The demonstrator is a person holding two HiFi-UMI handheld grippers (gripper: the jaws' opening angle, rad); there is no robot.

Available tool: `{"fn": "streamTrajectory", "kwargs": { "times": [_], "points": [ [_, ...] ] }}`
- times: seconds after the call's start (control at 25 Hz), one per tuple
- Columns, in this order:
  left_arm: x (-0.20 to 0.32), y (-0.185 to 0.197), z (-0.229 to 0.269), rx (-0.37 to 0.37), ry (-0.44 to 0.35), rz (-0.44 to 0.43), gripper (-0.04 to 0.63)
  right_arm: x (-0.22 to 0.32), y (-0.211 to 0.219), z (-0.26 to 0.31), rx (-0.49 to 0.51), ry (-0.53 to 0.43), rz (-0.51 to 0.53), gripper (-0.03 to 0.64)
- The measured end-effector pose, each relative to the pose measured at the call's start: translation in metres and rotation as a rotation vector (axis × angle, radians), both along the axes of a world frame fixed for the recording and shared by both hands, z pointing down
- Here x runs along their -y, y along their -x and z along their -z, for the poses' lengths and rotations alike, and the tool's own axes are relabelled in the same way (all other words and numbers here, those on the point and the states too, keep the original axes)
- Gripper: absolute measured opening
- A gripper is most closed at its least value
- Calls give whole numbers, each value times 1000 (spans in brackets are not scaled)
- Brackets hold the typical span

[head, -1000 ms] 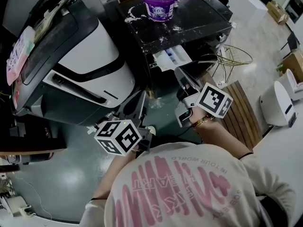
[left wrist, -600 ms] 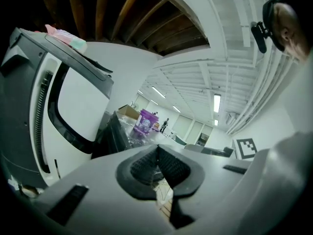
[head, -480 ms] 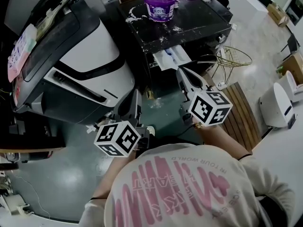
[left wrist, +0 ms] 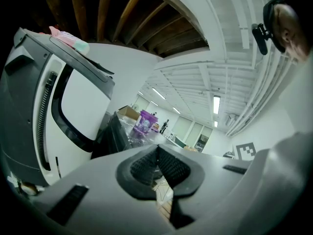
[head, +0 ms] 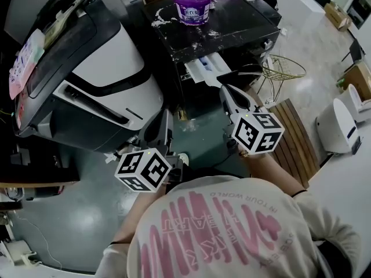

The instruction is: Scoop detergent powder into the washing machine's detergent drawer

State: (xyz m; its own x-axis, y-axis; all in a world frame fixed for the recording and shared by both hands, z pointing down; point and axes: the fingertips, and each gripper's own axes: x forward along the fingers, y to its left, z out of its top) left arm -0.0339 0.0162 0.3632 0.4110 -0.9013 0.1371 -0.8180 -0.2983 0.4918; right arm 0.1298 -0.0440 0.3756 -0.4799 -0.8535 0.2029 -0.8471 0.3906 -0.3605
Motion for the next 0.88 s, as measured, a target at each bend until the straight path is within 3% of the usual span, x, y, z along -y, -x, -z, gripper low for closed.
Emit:
{"fn": "streamTrajectory", "kwargs": {
  "times": [0.88],
  "points": [
    [-49, -21, -10, -6, 13, -30, 3, -59, -27, -24, 8, 56, -28, 2]
  ]
}}
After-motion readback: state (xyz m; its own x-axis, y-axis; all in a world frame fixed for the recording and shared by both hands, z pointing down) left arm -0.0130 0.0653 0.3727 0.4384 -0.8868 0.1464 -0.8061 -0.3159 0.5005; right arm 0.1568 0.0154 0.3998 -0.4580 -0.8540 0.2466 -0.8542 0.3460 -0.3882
